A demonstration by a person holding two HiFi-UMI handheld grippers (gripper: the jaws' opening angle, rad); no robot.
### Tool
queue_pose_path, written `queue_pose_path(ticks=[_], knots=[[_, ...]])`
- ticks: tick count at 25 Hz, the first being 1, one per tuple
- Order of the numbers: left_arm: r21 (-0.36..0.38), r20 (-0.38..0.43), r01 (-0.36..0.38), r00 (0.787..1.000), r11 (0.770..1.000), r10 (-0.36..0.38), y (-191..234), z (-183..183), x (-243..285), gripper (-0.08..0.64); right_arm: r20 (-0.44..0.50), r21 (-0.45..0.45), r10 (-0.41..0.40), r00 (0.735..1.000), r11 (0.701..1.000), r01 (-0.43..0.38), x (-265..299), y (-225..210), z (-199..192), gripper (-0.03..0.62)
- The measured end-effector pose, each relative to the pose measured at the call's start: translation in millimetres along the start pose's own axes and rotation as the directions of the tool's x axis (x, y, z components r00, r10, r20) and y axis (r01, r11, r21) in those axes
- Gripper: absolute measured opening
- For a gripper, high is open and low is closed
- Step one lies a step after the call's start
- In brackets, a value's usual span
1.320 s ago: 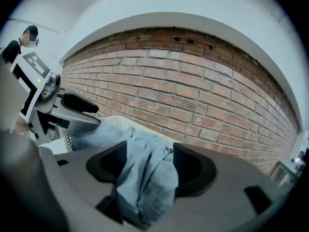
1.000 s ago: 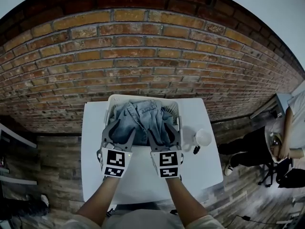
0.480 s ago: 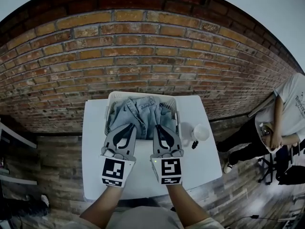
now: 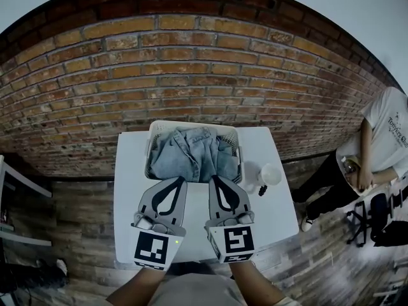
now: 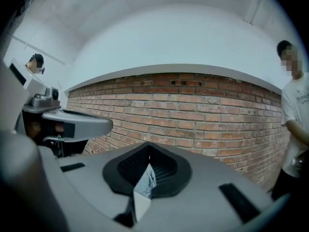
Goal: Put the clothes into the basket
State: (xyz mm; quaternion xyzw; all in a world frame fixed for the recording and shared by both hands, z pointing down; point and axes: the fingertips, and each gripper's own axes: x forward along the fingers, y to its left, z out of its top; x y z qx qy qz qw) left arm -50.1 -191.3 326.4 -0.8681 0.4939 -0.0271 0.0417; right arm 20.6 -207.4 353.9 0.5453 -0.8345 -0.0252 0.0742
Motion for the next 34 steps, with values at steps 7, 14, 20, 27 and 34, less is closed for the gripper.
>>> queue_pose_path(ticks=[7, 14, 20, 27, 34], knots=[[-0.011, -0.008, -0.003, 1.0, 1.0, 0.003, -8.7, -3.3, -22.6, 0.009, 0.036, -0.009, 0.023, 0.999, 1.0, -0.022, -29.1, 13.2, 30.3, 0.006], [-0.003, -0.014, 0.008, 1.0, 1.0, -0.008, -13.7, -1.0, -30.9, 0.009, 0.015, -0.02, 0.037, 0.999, 0.999, -0.036, -45.3, 26.2, 23.0, 0.006], [-0.005, -0.02, 0.008, 1.0, 1.0, -0.008, -12.8, -1.0, -31.1, 0.009, 0.004, -0.029, 0.034, 0.999, 0.999, -0.034, -44.3, 25.8, 23.9, 0.006], [-0.01, -0.025, 0.013, 1.0, 1.0, -0.013, -11.2, -2.4, -30.4, 0.009, -0.002, -0.035, 0.035, 0.999, 0.999, -0.035, -41.6, 28.3, 23.5, 0.006], [-0.023, -0.029, 0.008, 1.0, 1.0, -0.009, -7.7, -3.8, -30.5, 0.009, -0.003, -0.039, 0.045, 0.999, 0.998, -0.045, -39.5, 32.5, 23.0, 0.006]])
